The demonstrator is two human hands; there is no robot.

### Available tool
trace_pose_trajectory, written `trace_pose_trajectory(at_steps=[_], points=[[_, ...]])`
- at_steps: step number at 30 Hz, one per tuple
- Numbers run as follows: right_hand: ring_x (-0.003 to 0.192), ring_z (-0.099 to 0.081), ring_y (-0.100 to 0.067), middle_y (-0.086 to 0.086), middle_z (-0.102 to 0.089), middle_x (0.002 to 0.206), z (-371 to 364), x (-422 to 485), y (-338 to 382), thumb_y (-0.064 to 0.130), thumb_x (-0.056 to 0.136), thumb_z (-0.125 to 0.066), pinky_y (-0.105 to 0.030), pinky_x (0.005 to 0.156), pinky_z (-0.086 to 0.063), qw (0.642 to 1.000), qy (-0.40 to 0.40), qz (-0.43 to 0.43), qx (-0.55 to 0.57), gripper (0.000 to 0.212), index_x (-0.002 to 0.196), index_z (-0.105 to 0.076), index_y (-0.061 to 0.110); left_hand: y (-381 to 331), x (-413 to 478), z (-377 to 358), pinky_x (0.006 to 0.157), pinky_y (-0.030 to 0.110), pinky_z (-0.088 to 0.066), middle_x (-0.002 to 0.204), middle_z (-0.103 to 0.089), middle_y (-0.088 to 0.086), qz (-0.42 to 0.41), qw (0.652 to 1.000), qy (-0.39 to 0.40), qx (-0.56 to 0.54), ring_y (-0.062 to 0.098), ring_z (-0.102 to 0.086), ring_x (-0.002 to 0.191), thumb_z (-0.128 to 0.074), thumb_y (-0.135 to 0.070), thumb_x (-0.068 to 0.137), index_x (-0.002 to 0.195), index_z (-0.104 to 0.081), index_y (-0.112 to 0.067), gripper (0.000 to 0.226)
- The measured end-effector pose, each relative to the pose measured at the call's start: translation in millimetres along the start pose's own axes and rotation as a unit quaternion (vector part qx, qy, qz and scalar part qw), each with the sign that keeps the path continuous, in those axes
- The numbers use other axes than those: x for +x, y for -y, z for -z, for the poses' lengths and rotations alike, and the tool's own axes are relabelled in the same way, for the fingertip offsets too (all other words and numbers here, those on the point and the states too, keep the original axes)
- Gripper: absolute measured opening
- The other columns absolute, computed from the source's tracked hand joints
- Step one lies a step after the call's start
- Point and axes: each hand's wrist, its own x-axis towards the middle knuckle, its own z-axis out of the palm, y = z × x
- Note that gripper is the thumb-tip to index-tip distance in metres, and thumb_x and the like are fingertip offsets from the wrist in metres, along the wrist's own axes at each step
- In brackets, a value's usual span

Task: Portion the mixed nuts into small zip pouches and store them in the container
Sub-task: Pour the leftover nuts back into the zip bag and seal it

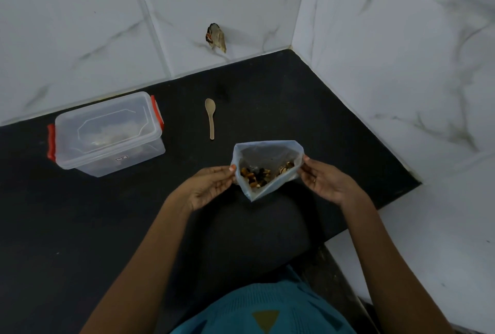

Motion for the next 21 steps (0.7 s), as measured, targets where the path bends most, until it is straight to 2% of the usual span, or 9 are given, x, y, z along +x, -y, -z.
trace_pose_trajectory(at_steps=[4,7,9,11,16,18,19,21], points=[[0.081,-0.056,-0.013,-0.006,-0.061,0.089,-3.7,1.5,-2.3,0.013,0.082,-0.063,-0.023,0.074,-0.048,0.996,-0.036,0.021,-0.074,0.009,0.091,-0.062,0.009,3.3,3.9,-5.2,0.070,0.023,-0.055,0.093,-0.066,0.007,-0.030,0.999,-0.019,0.027,0.014,-0.063,0.086,-0.061,-0.013,0.083,0.094,-0.064,-0.008,0.013],[0.083,-0.054,-0.015,-0.007,-0.060,0.089,-5.8,-0.6,-2.7,0.010,0.084,-0.061,-0.027,0.081,-0.048,0.982,-0.061,0.059,-0.171,0.005,0.089,-0.061,0.009,4.3,5.0,-6.9,0.065,0.020,-0.050,0.089,-0.065,0.003,-0.078,0.986,-0.058,0.137,0.009,-0.060,0.076,-0.062,-0.017,0.084,0.092,-0.063,-0.011,0.009],[0.078,-0.055,-0.012,-0.004,-0.059,0.088,-6.2,-1.7,-1.1,0.012,0.085,-0.061,-0.022,0.069,-0.049,0.956,-0.095,0.085,-0.264,0.008,0.092,-0.060,0.008,3.5,7.3,-5.8,0.064,0.021,-0.047,0.090,-0.062,0.004,-0.119,0.964,-0.111,0.211,0.010,-0.057,0.075,-0.062,-0.014,0.085,0.090,-0.060,-0.013,0.006],[0.074,-0.054,-0.009,-0.001,-0.058,0.086,-7.6,-1.5,0.3,0.011,0.085,-0.061,-0.018,0.058,-0.042,0.936,-0.123,0.112,-0.310,0.009,0.093,-0.058,0.009,2.2,9.3,-3.3,0.067,0.024,-0.050,0.092,-0.058,0.003,-0.166,0.935,-0.163,0.267,0.013,-0.057,0.079,-0.061,-0.011,0.085,0.086,-0.055,-0.015,0.007],[0.078,-0.057,-0.012,-0.003,-0.057,0.086,-8.9,4.2,-2.4,0.006,0.080,-0.065,-0.022,0.064,-0.048,0.895,-0.170,0.173,-0.374,0.015,0.081,-0.053,0.014,1.0,11.4,-0.5,0.074,0.026,-0.051,0.100,-0.052,-0.007,-0.273,0.843,-0.231,0.403,0.007,-0.056,0.085,-0.063,-0.008,0.082,0.080,-0.050,-0.017,0.015],[0.078,-0.059,-0.014,-0.002,-0.058,0.083,-7.9,5.7,-4.5,0.006,0.079,-0.066,-0.027,0.069,-0.052,0.876,-0.183,0.205,-0.397,0.016,0.079,-0.053,0.015,-0.2,11.6,0.9,0.077,0.029,-0.053,0.105,-0.051,-0.006,-0.283,0.822,-0.244,0.429,0.010,-0.058,0.088,-0.065,-0.008,0.081,0.084,-0.051,-0.018,0.017],[0.078,-0.059,-0.014,-0.002,-0.058,0.082,-7.1,5.7,-4.7,0.006,0.079,-0.067,-0.027,0.069,-0.052,0.871,-0.188,0.218,-0.398,0.017,0.078,-0.052,0.016,-0.7,12.0,1.2,0.078,0.029,-0.053,0.107,-0.051,-0.005,-0.281,0.823,-0.244,0.429,0.011,-0.058,0.089,-0.065,-0.008,0.081,0.086,-0.051,-0.018,0.018],[0.077,-0.059,-0.011,-0.001,-0.058,0.084,-5.0,4.0,-3.1,0.006,0.080,-0.065,-0.022,0.063,-0.049,0.882,-0.189,0.227,-0.368,0.015,0.080,-0.053,0.015,-1.3,12.4,0.5,0.077,0.028,-0.054,0.109,-0.051,-0.004,-0.267,0.846,-0.230,0.400,0.011,-0.058,0.090,-0.063,-0.006,0.082,0.089,-0.052,-0.016,0.017]])
